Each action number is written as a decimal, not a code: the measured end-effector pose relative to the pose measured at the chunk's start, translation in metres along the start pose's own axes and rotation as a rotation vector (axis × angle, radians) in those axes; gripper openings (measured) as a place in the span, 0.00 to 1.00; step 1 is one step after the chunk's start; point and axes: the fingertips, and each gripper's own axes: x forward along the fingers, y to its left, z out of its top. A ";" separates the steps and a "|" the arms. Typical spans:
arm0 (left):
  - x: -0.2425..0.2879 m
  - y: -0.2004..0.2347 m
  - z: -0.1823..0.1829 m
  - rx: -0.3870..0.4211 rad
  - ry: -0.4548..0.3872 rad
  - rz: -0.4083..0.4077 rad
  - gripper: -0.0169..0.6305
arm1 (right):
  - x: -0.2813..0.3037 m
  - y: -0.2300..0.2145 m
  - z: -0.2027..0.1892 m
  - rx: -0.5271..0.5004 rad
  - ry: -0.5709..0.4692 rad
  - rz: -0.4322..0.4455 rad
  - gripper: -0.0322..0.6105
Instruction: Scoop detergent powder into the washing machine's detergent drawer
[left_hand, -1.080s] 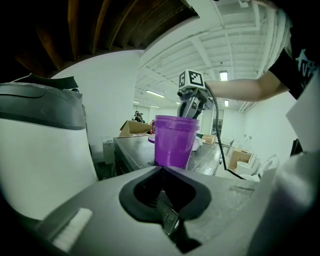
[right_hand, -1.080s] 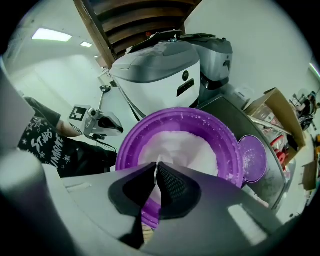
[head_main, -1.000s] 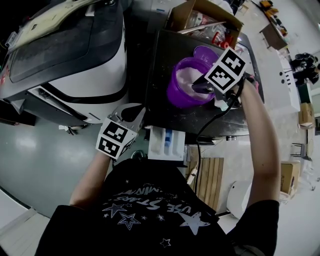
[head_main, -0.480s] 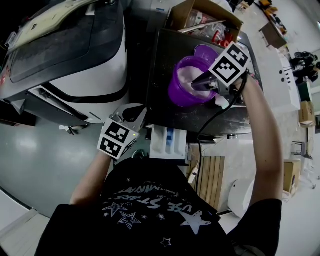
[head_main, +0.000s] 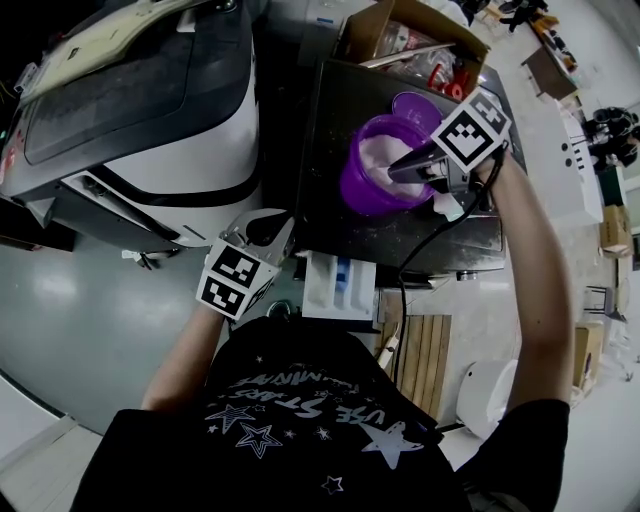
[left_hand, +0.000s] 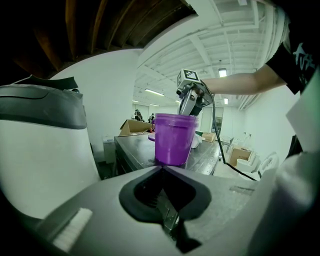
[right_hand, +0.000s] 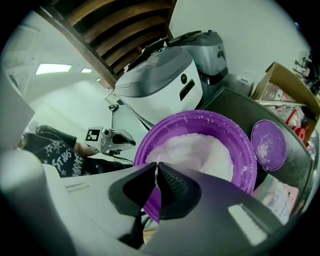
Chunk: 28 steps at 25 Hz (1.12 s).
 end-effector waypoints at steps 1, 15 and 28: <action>0.000 0.001 0.000 0.002 0.000 0.004 0.03 | -0.001 0.000 -0.001 0.014 -0.008 0.000 0.11; -0.002 -0.008 0.003 -0.011 0.007 0.078 0.03 | -0.035 -0.016 -0.011 0.202 -0.292 -0.054 0.11; -0.012 -0.039 0.002 -0.022 0.004 0.160 0.03 | -0.060 -0.013 -0.024 0.280 -0.613 -0.005 0.11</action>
